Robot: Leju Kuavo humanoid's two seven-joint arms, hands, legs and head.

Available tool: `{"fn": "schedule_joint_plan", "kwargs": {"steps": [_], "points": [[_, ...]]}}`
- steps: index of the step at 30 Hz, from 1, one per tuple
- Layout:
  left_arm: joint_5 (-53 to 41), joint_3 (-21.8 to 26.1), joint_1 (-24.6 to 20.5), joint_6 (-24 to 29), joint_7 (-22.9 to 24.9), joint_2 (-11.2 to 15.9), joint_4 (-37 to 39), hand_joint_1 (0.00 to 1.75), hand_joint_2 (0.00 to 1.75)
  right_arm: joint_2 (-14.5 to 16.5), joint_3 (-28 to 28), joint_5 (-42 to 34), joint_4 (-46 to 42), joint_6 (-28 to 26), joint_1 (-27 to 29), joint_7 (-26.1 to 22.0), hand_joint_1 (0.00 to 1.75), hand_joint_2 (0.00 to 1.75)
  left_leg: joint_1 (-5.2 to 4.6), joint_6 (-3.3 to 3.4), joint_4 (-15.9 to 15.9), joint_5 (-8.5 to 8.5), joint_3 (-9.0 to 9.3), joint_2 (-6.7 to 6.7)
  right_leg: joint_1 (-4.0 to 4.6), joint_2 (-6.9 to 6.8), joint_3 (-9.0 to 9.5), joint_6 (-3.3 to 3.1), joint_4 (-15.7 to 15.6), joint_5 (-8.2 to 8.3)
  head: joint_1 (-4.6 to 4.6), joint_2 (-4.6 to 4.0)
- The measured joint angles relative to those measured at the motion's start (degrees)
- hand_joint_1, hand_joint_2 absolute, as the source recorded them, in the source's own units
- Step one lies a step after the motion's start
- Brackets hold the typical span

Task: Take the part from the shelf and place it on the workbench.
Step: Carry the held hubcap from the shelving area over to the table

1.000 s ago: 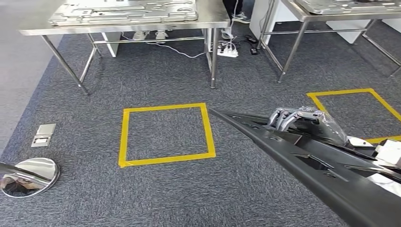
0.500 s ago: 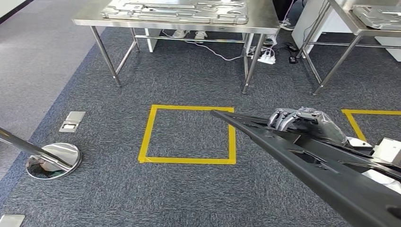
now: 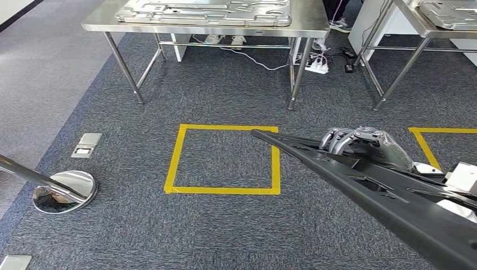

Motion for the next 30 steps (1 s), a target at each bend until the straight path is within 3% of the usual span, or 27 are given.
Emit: {"fn": "schedule_joint_plan", "kwargs": {"steps": [21, 25, 27, 29, 30], "points": [[-0.04, 0.17, -0.01, -0.07, 0.18, -0.13, 0.0, 0.0, 1.75, 0.01, 0.0, -0.15, 0.0, 0.04, -0.17, 0.2, 1.75, 1.75, -0.32, -0.09, 0.06, -0.09, -0.03, 0.0, -0.33, -0.02, 0.06, 0.05, -0.09, 0.02, 0.0, 0.0], [-0.04, 0.17, -0.04, -0.31, 0.03, -0.27, 0.0, 0.0, 1.75, 0.02, -0.07, -0.22, -0.12, 0.09, -0.41, 0.22, 1.75, 1.75, -0.2, 1.12, -2.17, 0.68, 1.54, 0.18, -0.38, -0.07, 0.7, 0.76, -0.52, -0.22, -0.04, 0.0], [-0.04, 0.17, -0.06, -0.39, -0.03, -0.39, 0.0, 0.0, 1.75, 0.01, -0.18, -0.24, -0.09, 0.08, -0.65, 0.22, 1.75, 1.75, 0.23, 1.38, -3.65, 1.3, 2.67, 0.41, -0.36, -0.08, -1.04, 0.79, 3.69, -2.68, -0.03, 0.0], [-0.06, 0.19, -0.06, -0.39, -0.03, -0.47, 0.0, 0.0, 1.75, 0.01, -0.22, -0.25, 0.0, 0.08, -0.64, 0.25, 1.75, 1.75, 0.41, 1.27, -3.78, 1.21, 2.87, 0.47, -0.64, -0.1, -4.74, 1.16, 10.52, -5.5, -0.02, 0.0], [-0.07, 0.18, -0.03, -0.39, -0.03, -0.52, 0.0, 0.0, 1.75, 0.01, -0.21, -0.25, 0.03, 0.08, -0.53, 0.26, 1.75, 1.75, 0.55, 1.06, -3.69, 1.03, 2.93, 0.47, -0.84, -0.11, -6.03, 1.44, 12.53, -5.74, -0.02, 0.0]]}}
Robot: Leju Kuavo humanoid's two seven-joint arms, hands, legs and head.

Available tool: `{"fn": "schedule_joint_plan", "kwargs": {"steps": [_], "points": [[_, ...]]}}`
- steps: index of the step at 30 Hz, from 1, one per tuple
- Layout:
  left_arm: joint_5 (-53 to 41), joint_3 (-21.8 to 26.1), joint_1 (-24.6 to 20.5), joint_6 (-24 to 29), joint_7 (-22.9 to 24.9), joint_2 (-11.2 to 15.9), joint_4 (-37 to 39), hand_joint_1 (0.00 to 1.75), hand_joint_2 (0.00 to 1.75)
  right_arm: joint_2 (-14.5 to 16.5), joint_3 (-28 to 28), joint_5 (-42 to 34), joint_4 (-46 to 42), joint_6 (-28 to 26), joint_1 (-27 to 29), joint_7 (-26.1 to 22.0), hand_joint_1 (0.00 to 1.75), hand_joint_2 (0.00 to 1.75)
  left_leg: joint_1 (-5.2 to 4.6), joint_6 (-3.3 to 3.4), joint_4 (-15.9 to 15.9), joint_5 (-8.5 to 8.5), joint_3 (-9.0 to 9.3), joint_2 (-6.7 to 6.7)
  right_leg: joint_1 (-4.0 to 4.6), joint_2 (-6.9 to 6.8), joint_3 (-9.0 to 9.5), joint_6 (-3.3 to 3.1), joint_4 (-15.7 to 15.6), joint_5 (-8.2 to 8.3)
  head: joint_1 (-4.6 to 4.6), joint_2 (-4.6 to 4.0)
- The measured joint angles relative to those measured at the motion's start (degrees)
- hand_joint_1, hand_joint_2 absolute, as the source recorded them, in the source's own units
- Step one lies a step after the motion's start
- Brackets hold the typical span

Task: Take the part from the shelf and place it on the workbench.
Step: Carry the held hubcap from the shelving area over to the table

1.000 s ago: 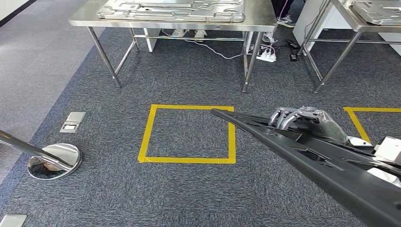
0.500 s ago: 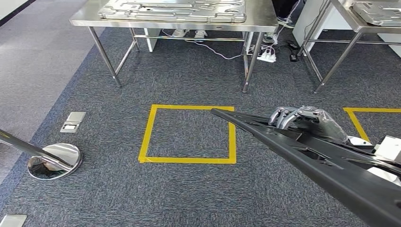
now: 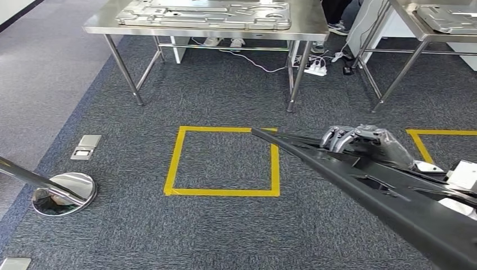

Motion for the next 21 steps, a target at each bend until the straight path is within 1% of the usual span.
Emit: {"fn": "schedule_joint_plan", "kwargs": {"steps": [1, 2, 3, 4, 5, 6, 7, 8, 10, 11, 12, 14, 15, 16, 17, 18, 19, 20, 21], "points": [[-0.01, 0.0, 0.03, 0.0, 0.0, -0.04, 0.0, 0.0, 1.75, 0.0, 0.01, 0.0, 0.01, 0.01, 0.06, 0.01, 1.75, 1.75, 0.23, -0.33, 0.16, -0.24, 0.07, -0.02, -0.21, -0.02, -0.32, 0.35, 0.0, 0.9, 0.0, 0.0], [-0.02, -0.01, 0.06, 0.01, 0.0, -0.08, 0.0, 0.0, 1.75, 0.0, 0.01, 0.0, 0.02, 0.01, 0.08, 0.01, 1.75, 1.75, 0.55, -0.78, 0.48, -0.6, 0.17, -0.06, -0.45, -0.03, 0.5, 0.76, -2.23, 2.84, 0.0, 0.0], [-0.02, -0.01, 0.07, 0.02, 0.0, -0.1, 0.0, 0.0, 1.75, 0.0, 0.01, 0.01, 0.02, 0.01, 0.06, 0.01, 1.75, 1.75, 0.9, -1.35, 0.99, -1.11, 0.27, -0.11, -0.76, -0.04, 2.03, 1.26, -5.9, 5.01, 0.0, 0.0], [-0.02, -0.01, 0.07, 0.09, 0.0, 0.01, -0.02, 0.0, 1.75, 0.03, 0.03, 0.01, 0.12, 0.01, 0.05, 0.02, 1.75, 1.75, 1.08, -2.01, 1.57, -1.68, 0.24, -0.21, -0.91, 0.13, 3.48, 1.7, -9.05, 6.46, 0.04, 0.0], [-0.02, 0.0, 0.05, 0.15, 0.01, 0.05, -0.02, 0.0, 1.75, 0.05, 0.06, 0.02, 0.24, 0.0, 0.05, 0.05, 1.75, 1.75, 1.16, -2.6, 2.13, -2.21, 0.13, -0.3, -0.99, 0.35, 4.49, 1.64, -11.25, 7.18, 0.08, 0.0], [-0.03, 0.01, 0.05, 0.21, 0.03, 0.08, -0.03, 0.0, 1.75, 0.09, 0.09, 0.02, 0.37, -0.02, 0.09, 0.1, 1.75, 1.75, 1.13, -3.06, 2.49, -2.58, 0.04, -0.38, -0.97, 0.57, 4.89, 1.32, -12.12, 7.13, 0.09, 0.0], [-0.04, 0.01, 0.05, 0.27, 0.05, 0.09, -0.03, 0.0, 1.75, 0.14, 0.15, 0.02, 0.49, -0.03, 0.13, 0.15, 1.75, 1.75, 1.06, -3.39, 2.59, -2.75, -0.02, -0.45, -0.8, 0.77, 4.86, 0.72, -11.91, 6.73, 0.11, 0.0], [-0.08, 0.01, 0.05, 0.3, 0.09, -0.02, -0.02, 0.0, 1.75, 0.15, 0.21, 0.02, 0.53, -0.04, 0.12, 0.17, 1.75, 1.75, 1.12, -3.54, 2.58, -2.83, 0.02, -0.49, -0.77, 0.79, 4.82, -0.03, -11.86, 6.61, 0.1, 0.0], [-0.16, 0.01, 0.0, 0.37, 0.13, -0.07, -0.02, 0.0, 1.75, 0.2, 0.33, 0.02, 0.55, -0.05, 0.03, 0.17, 1.75, 1.75, 1.22, -3.81, 3.28, -3.41, -0.12, -0.02, -0.79, 0.57, 4.93, -0.91, -11.8, 6.4, 0.09, 0.0], [-0.19, 0.01, -0.07, 0.39, 0.14, -0.07, -0.02, 0.0, 1.75, 0.22, 0.35, 0.02, 0.55, -0.07, -0.04, 0.17, 1.75, 1.75, 1.22, -3.95, 4.98, -4.36, -0.9, 0.34, -0.83, 0.38, 5.08, -1.26, -11.83, 6.31, 0.09, 0.0], [-0.19, 0.01, -0.13, 0.39, 0.14, -0.08, -0.02, 0.0, 1.75, 0.24, 0.37, 0.02, 0.55, -0.08, -0.07, 0.18, 1.75, 1.75, 1.2, -4.08, 7.94, -5.79, -2.39, 0.72, -0.82, 0.17, 5.22, -1.55, -11.85, 6.18, 0.09, 0.0], [-0.19, 0.01, -0.13, 0.39, 0.16, -0.08, -0.02, 0.0, 1.75, 0.3, 0.41, 0.02, 0.56, -0.08, -0.09, 0.18, 1.75, 1.75, 1.15, -4.15, 15.84, -8.75, -6.79, 1.01, -0.65, -0.16, 5.43, -1.95, -11.85, 5.89, 0.09, 0.0], [-0.19, 0.01, -0.07, 0.39, 0.17, -0.08, -0.02, 0.0, 1.75, 0.35, 0.43, 0.02, 0.57, -0.08, -0.08, 0.18, 1.75, 1.75, 1.12, -4.07, 18.65, -9.21, -8.61, 1.03, -0.55, -0.25, 5.58, -2.1, -11.84, 5.71, 0.09, 0.0], [-0.19, 0.01, 0.01, 0.39, 0.17, -0.08, -0.02, 0.0, 1.75, 0.41, 0.44, 0.02, 0.58, -0.09, -0.08, 0.18, 1.75, 1.75, 1.07, -3.89, 19.45, -8.56, -9.49, 1.04, -0.47, -0.3, 5.79, -2.19, -11.84, 5.5, 0.09, 0.0], [-0.19, 0.01, 0.06, 0.39, 0.18, -0.08, -0.02, 0.0, 1.75, 0.48, 0.44, 0.02, 0.59, -0.1, -0.11, 0.19, 1.75, 1.75, 0.98, -3.6, 17.95, -6.78, -9.27, 1.06, -0.4, -0.32, 6.12, -2.2, -11.84, 5.25, 0.09, 0.0], [-0.2, 0.01, 0.09, 0.39, 0.19, -0.08, -0.02, 0.0, 1.75, 0.55, 0.45, 0.02, 0.59, -0.12, -0.15, 0.2, 1.75, 1.75, 0.83, -3.19, 14.53, -4.25, -8.07, 1.08, -0.36, -0.34, 6.55, -2.14, -11.85, 4.96, 0.09, 0.0], [-0.2, 0.01, 0.1, 0.4, 0.19, -0.06, -0.02, 0.0, 1.75, 0.62, 0.46, 0.03, 0.6, -0.14, -0.2, 0.21, 1.75, 1.75, 0.61, -2.71, 10.84, -2.11, -6.61, 1.14, -0.32, -0.36, 6.95, -1.98, -11.87, 4.66, 0.09, 0.0], [-0.21, 0.01, 0.08, 0.4, 0.2, -0.05, -0.02, 0.0, 1.75, 0.68, 0.47, 0.03, 0.62, -0.17, -0.26, 0.25, 1.75, 1.75, 0.35, -2.3, 7.68, -0.59, -5.33, 1.21, -0.27, -0.34, 7.23, -1.75, -11.89, 4.42, 0.09, 0.0], [-0.24, 0.01, 0.04, 0.41, 0.21, -0.04, -0.02, 0.0, 1.75, 0.72, 0.49, 0.04, 0.64, -0.22, -0.29, 0.31, 1.75, 1.75, 0.13, -2.01, 5.66, -0.01, -4.51, 1.26, -0.22, -0.32, 7.35, -1.49, -11.93, 4.26, 0.09, 0.0]]}}
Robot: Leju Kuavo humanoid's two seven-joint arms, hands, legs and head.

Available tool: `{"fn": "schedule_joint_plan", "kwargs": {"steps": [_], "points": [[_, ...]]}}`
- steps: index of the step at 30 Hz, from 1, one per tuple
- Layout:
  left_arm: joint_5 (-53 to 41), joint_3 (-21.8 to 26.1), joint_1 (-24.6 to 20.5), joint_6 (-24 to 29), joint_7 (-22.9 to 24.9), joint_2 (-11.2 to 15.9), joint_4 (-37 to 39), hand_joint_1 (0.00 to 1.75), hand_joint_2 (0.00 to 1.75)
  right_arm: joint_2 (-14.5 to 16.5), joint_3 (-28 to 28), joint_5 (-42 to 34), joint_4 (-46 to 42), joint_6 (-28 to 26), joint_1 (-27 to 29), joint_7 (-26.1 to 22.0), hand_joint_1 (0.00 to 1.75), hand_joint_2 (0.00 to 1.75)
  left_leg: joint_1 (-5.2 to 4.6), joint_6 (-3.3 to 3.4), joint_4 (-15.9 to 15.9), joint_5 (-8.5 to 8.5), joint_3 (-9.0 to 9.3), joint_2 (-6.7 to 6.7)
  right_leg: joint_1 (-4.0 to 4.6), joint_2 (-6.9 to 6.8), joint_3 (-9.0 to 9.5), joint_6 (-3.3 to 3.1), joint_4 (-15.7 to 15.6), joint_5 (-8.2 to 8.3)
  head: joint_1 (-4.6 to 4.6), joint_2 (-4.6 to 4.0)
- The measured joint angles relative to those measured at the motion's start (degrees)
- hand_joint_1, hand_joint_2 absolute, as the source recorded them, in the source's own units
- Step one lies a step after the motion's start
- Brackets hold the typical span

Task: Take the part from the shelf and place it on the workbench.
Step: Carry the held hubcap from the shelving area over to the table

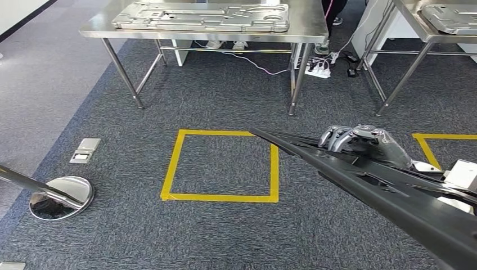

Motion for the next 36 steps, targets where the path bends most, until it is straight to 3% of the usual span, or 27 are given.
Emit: {"fn": "schedule_joint_plan", "kwargs": {"steps": [3, 5, 6, 9, 10, 11, 13, 15, 17, 20, 21, 23, 25, 26, 28, 30, 34, 36], "points": [[-0.1, 0.0, -0.05, -0.02, 0.0, -0.01, 0.0, 0.0, 1.75, 0.06, 0.02, -0.01, 0.04, -0.19, -0.04, 0.22, 1.75, 1.75, -0.15, 0.24, -1.34, -0.56, 0.48, 0.0, -0.01, -0.04, 0.14, 0.95, -0.46, -0.2, 0.01, 0.0], [-0.12, 0.0, -0.02, -0.04, -0.03, -0.04, 0.0, 0.0, 1.75, 0.07, -0.02, -0.02, 0.03, -0.26, -0.15, 0.3, 1.75, 1.75, 0.06, 0.56, -1.91, -0.6, 1.01, -0.04, -0.03, -0.06, -0.16, 1.41, 0.8, -1.32, 0.02, 0.0], [-0.12, 0.0, -0.04, -0.07, -0.04, -0.06, 0.0, 0.0, 1.75, 0.07, -0.03, -0.02, 0.04, -0.28, -0.2, 0.32, 1.75, 1.75, 0.15, 0.8, -2.16, -0.64, 1.31, -0.04, -0.01, -0.04, -1.18, 1.51, 3.06, -2.59, 0.02, 0.0], [-0.13, 0.0, -0.05, -0.15, -0.05, -0.1, 0.0, 0.0, 1.75, 0.07, -0.04, -0.02, 0.15, -0.31, -0.04, 0.36, 1.75, 1.75, -0.22, 1.43, -2.19, -1.08, 1.74, -0.03, 0.1, -0.01, -7.1, 1.58, 13.57, -6.45, 0.02, 0.0], [-0.13, 0.0, -0.03, -0.15, -0.05, -0.11, 0.0, 0.0, 1.75, 0.07, -0.03, -0.02, 0.2, -0.3, 0.06, 0.36, 1.75, 1.75, -0.36, 1.56, -2.19, -1.27, 1.94, -0.05, 0.16, -0.01, -8.32, 1.53, 15.15, -6.16, 0.02, 0.0], [-0.13, 0.0, -0.01, -0.15, -0.06, -0.12, 0.0, 0.0, 1.75, 0.07, -0.04, -0.02, 0.24, -0.31, 0.12, 0.36, 1.75, 1.75, -0.49, 1.63, -2.18, -1.49, 2.25, -0.08, 0.27, 0.0, -8.4, 1.4, 14.36, -4.62, 0.02, 0.0], [-0.13, 0.0, 0.02, -0.16, -0.09, -0.14, 0.01, 0.0, 1.75, 0.07, -0.05, -0.03, 0.27, -0.31, 0.11, 0.36, 1.75, 1.75, -0.69, 1.61, -2.18, -2.07, 3.09, -0.16, 0.65, 0.03, -5.85, 0.71, 7.46, 0.3, 0.02, 0.0], [-0.14, 0.0, -0.07, -0.17, -0.13, -0.29, 0.02, 0.0, 1.75, 0.05, -0.06, -0.05, 0.27, -0.31, 0.04, 0.36, 1.75, 1.75, -0.83, 1.29, -2.09, -2.58, 3.44, -0.2, 1.14, 0.05, -3.39, -0.14, 1.44, 2.9, 0.02, 0.0], [-0.15, 0.0, -0.1, -0.18, -0.16, -0.41, 0.02, 0.0, 1.75, 0.03, -0.1, -0.09, 0.26, -0.32, 0.0, 0.34, 1.75, 1.75, -0.74, 0.76, -2.09, -2.8, 3.32, -0.19, 1.51, 0.1, -2.88, -0.59, -0.04, 2.67, 0.02, 0.0], [-0.19, -0.01, -0.15, -0.18, -0.19, -0.48, 0.02, 0.0, 1.75, 0.0, -0.15, -0.18, 0.17, -0.32, -0.01, 0.31, 1.75, 1.75, -0.75, -0.17, -1.35, -3.71, 3.35, -0.13, 1.05, 0.02, -2.03, -1.15, -0.93, 2.45, -0.03, 0.0], [-0.2, -0.02, -0.2, -0.17, -0.21, -0.49, 0.02, 0.0, 1.75, 0.01, -0.15, -0.21, 0.14, -0.32, -0.05, 0.27, 1.75, 1.75, -0.71, -0.55, 0.48, -4.65, 2.54, -0.1, 0.76, -0.11, -1.58, -1.34, -1.18, 2.34, -0.1, 0.0], [-0.21, -0.02, -0.21, -0.15, -0.25, -0.44, 0.02, 0.0, 1.75, 0.02, -0.15, -0.26, 0.12, -0.31, -0.04, 0.2, 1.75, 1.75, -0.29, -1.28, 7.38, -7.29, -1.26, -0.06, 0.47, -0.33, -0.93, -1.6, -1.28, 1.85, -0.22, 0.0], [-0.21, -0.02, -0.02, -0.15, -0.25, -0.38, 0.02, 0.0, 1.75, 0.03, -0.13, -0.28, 0.13, -0.29, 0.09, 0.17, 1.75, 1.75, 0.15, -1.86, 13.06, -8.11, -5.1, -0.04, 0.28, -0.35, -0.26, -1.49, -1.27, 1.23, -0.24, 0.0], [-0.22, -0.02, 0.09, -0.16, -0.25, -0.38, 0.02, 0.0, 1.75, 0.04, -0.12, -0.28, 0.14, -0.28, 0.12, 0.16, 1.75, 1.75, 0.34, -2.05, 13.11, -6.87, -5.71, -0.03, 0.17, -0.33, 0.22, -1.33, -1.26, 0.86, -0.25, 0.0], [-0.23, -0.02, 0.15, -0.19, -0.28, -0.37, 0.02, 0.0, 1.75, 0.04, -0.11, -0.32, 0.15, -0.25, 0.13, 0.15, 1.75, 1.75, 0.61, -2.2, 7.17, -1.86, -3.93, 0.03, -0.06, -0.31, 1.51, -0.82, -1.26, -0.09, -0.25, 0.0], [-0.22, -0.02, 0.09, -0.2, -0.34, -0.34, 0.02, 0.0, 1.75, 0.04, -0.13, -0.38, 0.18, -0.16, 0.04, 0.06, 1.75, 1.75, 0.44, -1.83, 1.12, 1.06, -1.42, 0.11, -0.07, -0.28, 2.42, -0.14, -1.26, -0.95, -0.25, 0.0], [-0.22, -0.03, 0.12, -0.21, -0.37, -0.32, 0.02, 0.0, 1.75, 0.03, -0.31, -0.55, 0.25, 0.1, -0.04, -0.15, 1.75, 1.75, 0.09, -0.3, -1.18, -0.08, -0.3, 0.06, -0.14, -0.26, 2.78, 1.22, -1.73, -1.66, -0.23, 0.0], [-0.24, -0.02, 0.15, -0.22, -0.4, -0.33, 0.02, 0.0, 1.75, -0.02, -0.48, -0.6, 0.22, 0.2, -0.13, -0.19, 1.75, 1.75, 0.29, 0.51, -1.71, -0.43, 0.53, 0.06, -0.15, -0.24, 2.11, 1.58, 0.56, -3.1, -0.21, 0.0]]}}
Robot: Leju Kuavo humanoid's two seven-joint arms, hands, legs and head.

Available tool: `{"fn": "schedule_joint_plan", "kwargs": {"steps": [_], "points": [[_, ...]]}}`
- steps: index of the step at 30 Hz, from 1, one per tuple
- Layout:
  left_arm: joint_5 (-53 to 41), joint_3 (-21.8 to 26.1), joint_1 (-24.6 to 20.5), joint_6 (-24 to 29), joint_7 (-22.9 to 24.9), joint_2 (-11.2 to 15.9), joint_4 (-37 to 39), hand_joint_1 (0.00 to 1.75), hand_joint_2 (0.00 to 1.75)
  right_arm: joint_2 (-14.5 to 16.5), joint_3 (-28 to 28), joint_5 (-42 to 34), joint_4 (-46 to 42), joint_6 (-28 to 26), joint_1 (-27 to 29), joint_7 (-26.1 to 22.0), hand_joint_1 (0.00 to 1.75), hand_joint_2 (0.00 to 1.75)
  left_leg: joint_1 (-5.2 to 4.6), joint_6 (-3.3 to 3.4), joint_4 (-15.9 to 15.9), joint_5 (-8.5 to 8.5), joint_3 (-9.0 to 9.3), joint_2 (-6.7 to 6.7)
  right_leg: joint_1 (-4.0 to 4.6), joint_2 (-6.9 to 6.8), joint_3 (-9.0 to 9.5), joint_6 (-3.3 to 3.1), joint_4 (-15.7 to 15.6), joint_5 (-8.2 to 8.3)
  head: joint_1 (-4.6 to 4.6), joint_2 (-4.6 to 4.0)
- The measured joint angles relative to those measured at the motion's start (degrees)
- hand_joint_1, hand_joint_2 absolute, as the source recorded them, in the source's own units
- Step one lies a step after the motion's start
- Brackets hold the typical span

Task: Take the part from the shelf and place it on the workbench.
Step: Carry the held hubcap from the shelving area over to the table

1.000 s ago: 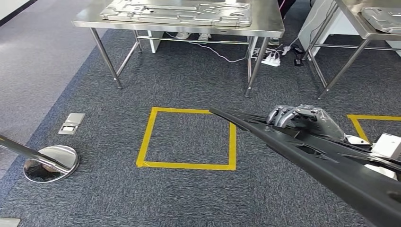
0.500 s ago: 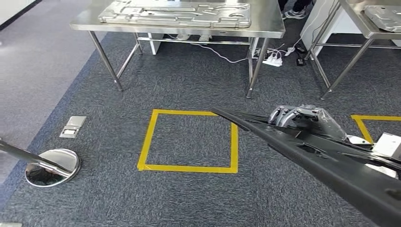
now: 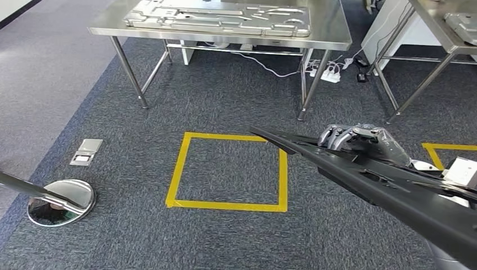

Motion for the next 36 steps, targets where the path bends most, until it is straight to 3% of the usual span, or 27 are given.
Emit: {"fn": "schedule_joint_plan", "kwargs": {"steps": [1, 3, 4, 5, 6, 8, 9, 10, 12, 15, 16, 19, 20, 21, 23, 24, 25, 28, 30, 32, 34, 35, 36], "points": [[-0.02, -0.01, -0.03, -0.02, -0.02, -0.01, 0.0, 0.0, 1.75, -0.04, -0.1, -0.01, 0.02, 0.02, -0.03, -0.01, 1.75, 1.75, 0.05, 0.38, -0.18, -0.23, 0.47, 0.01, 0.03, 0.03, -1.48, 0.01, 3.02, -1.31, 0.02, 0.0], [-0.04, -0.02, -0.12, -0.07, -0.03, -0.01, 0.0, 0.0, 1.75, -0.09, -0.17, -0.01, 0.15, 0.05, 0.07, -0.02, 1.75, 1.75, -0.13, 0.88, -0.22, -0.86, 1.17, 0.01, 0.11, 0.06, -6.27, -0.07, 10.93, -3.77, 0.04, 0.0], [-0.04, -0.02, -0.12, -0.11, -0.03, -0.01, 0.0, 0.0, 1.75, -0.09, -0.16, -0.01, 0.27, 0.07, 0.18, -0.02, 1.75, 1.75, -0.26, 0.98, -0.22, -1.21, 1.56, -0.01, 0.13, 0.07, -8.34, -0.12, 13.58, -3.87, 0.04, 0.0], [-0.04, -0.02, -0.09, -0.13, -0.03, -0.01, 0.0, 0.0, 1.75, -0.09, -0.16, -0.01, 0.37, 0.08, 0.25, -0.02, 1.75, 1.75, -0.38, 1.01, -0.22, -1.59, 2.05, -0.05, 0.16, 0.06, -9.5, -0.21, 14.26, -2.81, 0.04, 0.0], [-0.04, -0.02, -0.06, -0.15, -0.03, -0.01, 0.0, 0.0, 1.75, -0.09, -0.16, -0.01, 0.45, 0.09, 0.28, -0.02, 1.75, 1.75, -0.46, 0.97, -0.22, -2.03, 2.67, -0.1, 0.24, 0.07, -9.58, -0.37, 12.67, -0.58, 0.05, 0.0], [-0.05, -0.02, -0.04, -0.16, -0.03, -0.01, 0.0, 0.0, 1.75, -0.09, -0.18, -0.01, 0.52, 0.1, 0.24, -0.02, 1.75, 1.75, -0.53, 0.66, -0.24, -3.0, 3.99, -0.17, 0.53, 0.08, -7.69, -0.88, 6.03, 4.65, 0.04, 0.0], [-0.06, -0.02, -0.1, -0.16, -0.02, -0.01, 0.0, 0.0, 1.75, -0.09, -0.19, -0.01, 0.55, 0.1, 0.15, -0.02, 1.75, 1.75, -0.58, 0.36, -0.2, -3.45, 4.42, -0.21, 0.74, 0.09, -6.59, -1.13, 2.99, 6.11, 0.05, 0.0], [-0.07, -0.02, -0.18, -0.16, -0.01, -0.01, 0.0, 0.0, 1.75, -0.09, -0.19, -0.01, 0.57, 0.1, 0.04, -0.01, 1.75, 1.75, -0.61, 0.05, -0.19, -3.76, 4.61, -0.24, 0.93, 0.1, -5.87, -1.36, 1.12, 6.51, 0.03, 0.0], [-0.11, -0.02, -0.32, -0.08, 0.02, -0.01, 0.0, 0.0, 1.75, -0.09, -0.22, -0.01, 0.56, 0.08, -0.12, 0.0, 1.75, 1.75, -0.67, -0.51, -0.35, -4.08, 4.68, -0.21, 1.18, 0.18, -5.3, -1.73, -0.22, 5.77, 0.04, 0.0], [-0.38, -0.03, -0.42, 0.01, 0.02, -0.04, 0.0, 0.0, 1.75, -0.08, -0.4, -0.03, 0.27, 0.04, -0.06, -0.09, 1.75, 1.75, -0.59, -1.36, 0.86, -5.15, 4.49, -0.06, 0.7, 0.15, -4.44, -2.47, -0.99, 5.33, 0.02, 0.0], [-0.46, -0.04, -0.45, 0.01, 0.01, -0.05, 0.0, 0.0, 1.75, -0.05, -0.46, -0.08, 0.15, 0.03, -0.01, -0.15, 1.75, 1.75, -0.49, -1.72, 3.25, -6.18, 3.32, -0.05, 0.51, 0.05, -3.99, -2.73, -1.19, 5.12, 0.0, 0.0], [-0.54, -0.04, -0.26, 0.02, 0.01, -0.05, 0.0, 0.0, 1.75, 0.2, -0.58, -0.4, 0.01, 0.04, 0.49, -0.24, 1.75, 1.75, -0.12, -2.55, 14.02, -9.23, -3.35, -0.04, 0.45, -0.07, -2.88, -3.02, -1.24, 4.12, -0.02, 0.0], [-0.56, -0.04, -0.16, 0.03, 0.02, -0.05, 0.0, 0.0, 1.75, 0.32, -0.61, -0.62, 0.01, 0.06, 0.78, -0.24, 1.75, 1.75, -0.01, -2.69, 15.47, -8.73, -4.77, -0.03, 0.39, 0.02, -2.37, -2.91, -1.24, 3.7, -0.02, 0.0], [-0.57, -0.04, -0.08, 0.03, 0.03, -0.05, 0.0, 0.0, 1.75, 0.43, -0.67, -0.85, 0.01, 0.09, 1.03, -0.24, 1.75, 1.75, 0.1, -2.79, 14.64, -7.03, -5.08, -0.04, 0.32, 0.22, -1.73, -2.71, -1.24, 3.25, -0.02, 0.0], [-0.58, -0.04, 0.02, 0.04, 0.03, -0.05, 0.0, 0.0, 1.75, 0.61, -0.84, -1.21, -0.02, 0.18, 1.29, -0.25, 1.75, 1.75, 0.32, -2.88, 8.33, -1.92, -3.18, -0.41, 0.08, 0.67, -0.28, -2.19, -1.26, 2.24, -0.02, 0.0], [-0.58, -0.05, 0.09, 0.05, 0.02, -0.05, 0.0, 0.0, 1.75, 0.69, -0.94, -1.33, -0.05, 0.25, 1.26, -0.25, 1.75, 1.75, 0.34, -2.82, 5.19, -0.2, -1.93, -0.83, 0.03, 0.97, 0.24, -1.84, -1.25, 1.78, -0.02, 0.0], [-0.58, -0.06, 0.14, 0.07, 0.03, -0.05, 0.0, 0.0, 1.75, 0.81, -1.02, -1.45, -0.11, 0.35, 1.25, -0.26, 1.75, 1.75, 0.29, -2.57, 2.96, 0.43, -0.95, -1.16, -0.01, 1.24, 0.52, -1.47, -1.3, 1.46, -0.03, 0.0], [-0.58, -0.09, 0.18, 0.09, 0.07, -0.05, 0.0, 0.0, 1.75, 1.02, -1.26, -1.89, -0.26, 0.67, 1.51, -0.24, 1.75, 1.75, 0.03, -1.29, 1.18, -0.73, 0.13, -1.03, -0.07, 2.06, 0.69, -0.3, -1.43, 1.61, -0.07, 0.0], [-0.58, -0.09, 0.12, 0.09, 0.05, -0.05, 0.0, 0.0, 1.75, 1.03, -1.46, -2.05, -0.33, 0.72, 1.6, -0.22, 1.75, 1.75, 0.17, -0.4, 0.77, -1.09, 0.9, -0.47, -0.07, 1.79, 0.31, 0.1, 0.07, 1.2, -0.05, 0.0], [-0.6, -0.1, 0.02, 0.08, 0.04, -0.05, 0.0, 0.0, 1.75, 1.03, -1.59, -2.1, -0.39, 0.75, 1.55, -0.23, 1.75, 1.75, 0.19, 0.39, 0.51, -1.55, 1.71, 0.12, 0.06, 1.21, -2.49, 0.15, 5.41, -1.16, -0.02, 0.0], [-0.63, -0.11, -0.01, 0.07, 0.04, -0.05, 0.0, 0.0, 1.75, 1.02, -1.66, -2.14, -0.41, 0.84, 1.81, -0.2, 1.75, 1.75, -0.09, 0.84, 0.5, -2.13, 2.21, 0.7, 0.18, 1.0, -7.29, 0.06, 12.54, -3.7, -0.02, 0.0], [-0.64, -0.11, 0.01, 0.07, 0.04, -0.05, 0.0, 0.0, 1.75, 1.02, -1.69, -2.14, -0.41, 0.91, 2.03, -0.17, 1.75, 1.75, -0.26, 0.94, 0.5, -2.49, 2.57, 1.02, 0.25, 0.96, -9.07, -0.07, 14.46, -3.72, -0.02, 0.0], [-0.65, -0.11, 0.03, 0.05, 0.04, -0.05, 0.0, 0.0, 1.75, 1.03, -1.72, -2.15, -0.41, 0.98, 2.18, -0.15, 1.75, 1.75, -0.43, 0.95, 0.5, -2.9, 3.07, 1.3, 0.39, 0.89, -9.84, -0.31, 14.3, -2.5, -0.02, 0.0]]}}
